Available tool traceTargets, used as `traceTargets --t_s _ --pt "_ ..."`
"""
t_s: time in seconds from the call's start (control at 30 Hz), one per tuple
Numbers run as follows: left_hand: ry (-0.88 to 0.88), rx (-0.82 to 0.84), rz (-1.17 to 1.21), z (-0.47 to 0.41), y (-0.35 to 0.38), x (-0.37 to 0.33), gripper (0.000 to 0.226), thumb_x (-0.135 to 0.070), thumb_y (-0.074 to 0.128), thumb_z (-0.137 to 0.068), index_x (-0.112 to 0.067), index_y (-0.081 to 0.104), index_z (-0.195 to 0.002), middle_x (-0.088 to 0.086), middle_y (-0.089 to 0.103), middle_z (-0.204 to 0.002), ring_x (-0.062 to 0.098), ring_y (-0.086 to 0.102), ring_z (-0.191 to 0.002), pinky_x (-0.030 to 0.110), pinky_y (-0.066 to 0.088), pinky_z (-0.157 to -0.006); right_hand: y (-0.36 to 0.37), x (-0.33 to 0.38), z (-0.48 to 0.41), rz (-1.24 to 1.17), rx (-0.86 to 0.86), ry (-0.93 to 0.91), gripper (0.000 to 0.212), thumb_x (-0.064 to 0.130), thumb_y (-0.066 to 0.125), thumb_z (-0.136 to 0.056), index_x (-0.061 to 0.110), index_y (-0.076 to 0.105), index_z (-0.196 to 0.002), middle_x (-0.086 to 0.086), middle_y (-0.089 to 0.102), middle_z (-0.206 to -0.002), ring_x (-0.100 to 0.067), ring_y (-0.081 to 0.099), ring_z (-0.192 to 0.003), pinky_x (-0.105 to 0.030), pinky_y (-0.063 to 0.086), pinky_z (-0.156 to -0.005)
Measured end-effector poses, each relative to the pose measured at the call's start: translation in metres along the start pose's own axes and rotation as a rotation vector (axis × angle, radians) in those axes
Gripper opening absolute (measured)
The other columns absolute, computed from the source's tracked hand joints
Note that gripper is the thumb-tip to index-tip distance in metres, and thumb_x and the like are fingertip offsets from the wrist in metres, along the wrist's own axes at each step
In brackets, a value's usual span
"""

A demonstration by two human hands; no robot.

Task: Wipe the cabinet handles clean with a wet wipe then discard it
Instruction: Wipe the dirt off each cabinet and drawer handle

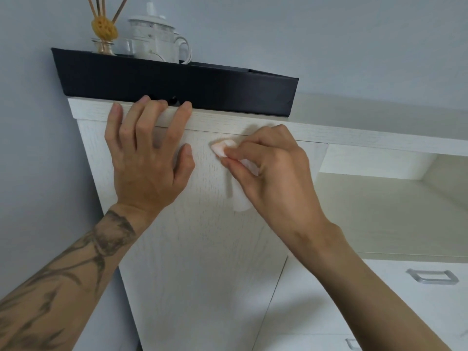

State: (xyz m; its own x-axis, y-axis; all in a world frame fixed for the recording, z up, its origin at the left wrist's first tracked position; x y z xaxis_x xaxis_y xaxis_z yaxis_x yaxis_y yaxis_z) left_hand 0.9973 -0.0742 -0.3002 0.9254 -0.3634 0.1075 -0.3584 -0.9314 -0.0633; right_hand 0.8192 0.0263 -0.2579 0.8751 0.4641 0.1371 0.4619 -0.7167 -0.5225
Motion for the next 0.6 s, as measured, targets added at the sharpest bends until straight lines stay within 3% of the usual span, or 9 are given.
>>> traceTargets --t_s 0.17,0.27,0.43,0.53,0.6 --pt "-0.004 -0.004 -0.002 -0.001 -0.003 -0.001 0.051 -0.033 0.043 -0.108 -0.018 0.043 -0.156 0.015 0.037 -0.149 0.035 0.038 -0.142 0.057 0.024 -0.125 0.009 0.019 -0.007 0.114 0.003 0.019 0.012 0.012 0.069 -0.100 0.009 0.080 -0.096 -0.004 0.066 -0.091 -0.024 0.053 -0.097 -0.039 0.049 -0.083" --pt "-0.008 -0.008 0.006 -0.001 -0.004 -0.002 0.050 -0.032 0.043 -0.108 -0.017 0.045 -0.156 0.015 0.037 -0.148 0.036 0.038 -0.141 0.054 0.020 -0.126 0.001 0.012 0.002 0.106 -0.033 -0.073 0.015 0.014 0.069 -0.102 0.006 0.081 -0.097 -0.005 0.066 -0.091 -0.026 0.056 -0.097 -0.040 0.049 -0.082" --pt "0.002 -0.006 0.007 -0.002 -0.005 -0.003 0.051 -0.032 0.043 -0.107 -0.016 0.046 -0.156 0.016 0.038 -0.148 0.036 0.038 -0.142 0.058 0.023 -0.125 -0.027 -0.026 0.020 -0.007 -0.142 -0.203 0.013 0.013 0.079 -0.096 0.010 0.082 -0.108 -0.003 0.074 -0.099 -0.024 0.058 -0.099 -0.023 0.044 -0.091" --pt "-0.003 0.005 0.012 -0.002 -0.004 -0.003 0.051 -0.032 0.042 -0.108 -0.017 0.045 -0.156 0.015 0.037 -0.148 0.036 0.038 -0.142 0.059 0.024 -0.124 -0.043 -0.062 0.028 -0.072 -0.171 -0.109 0.012 0.018 0.082 -0.093 0.016 0.083 -0.105 0.003 0.076 -0.105 -0.017 0.058 -0.101 -0.023 0.045 -0.091" --pt "-0.003 0.009 0.012 -0.003 -0.005 -0.003 0.051 -0.032 0.041 -0.108 -0.017 0.045 -0.156 0.015 0.037 -0.148 0.036 0.038 -0.142 0.059 0.024 -0.124 -0.045 -0.076 0.033 -0.214 -0.173 0.043 0.010 0.019 0.083 -0.091 0.019 0.084 -0.101 0.006 0.076 -0.106 -0.012 0.065 -0.102 -0.024 0.050 -0.084"
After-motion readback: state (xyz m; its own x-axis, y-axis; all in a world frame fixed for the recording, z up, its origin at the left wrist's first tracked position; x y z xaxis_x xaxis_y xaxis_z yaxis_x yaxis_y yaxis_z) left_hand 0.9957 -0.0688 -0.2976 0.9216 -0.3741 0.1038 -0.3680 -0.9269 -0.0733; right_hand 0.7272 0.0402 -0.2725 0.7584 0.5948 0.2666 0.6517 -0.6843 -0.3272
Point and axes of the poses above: each hand's wrist, its own z-axis away from the middle knuckle, its own y-axis out of the palm, x = y × z, the point moved 6 cm from there along -z, towards the middle knuckle
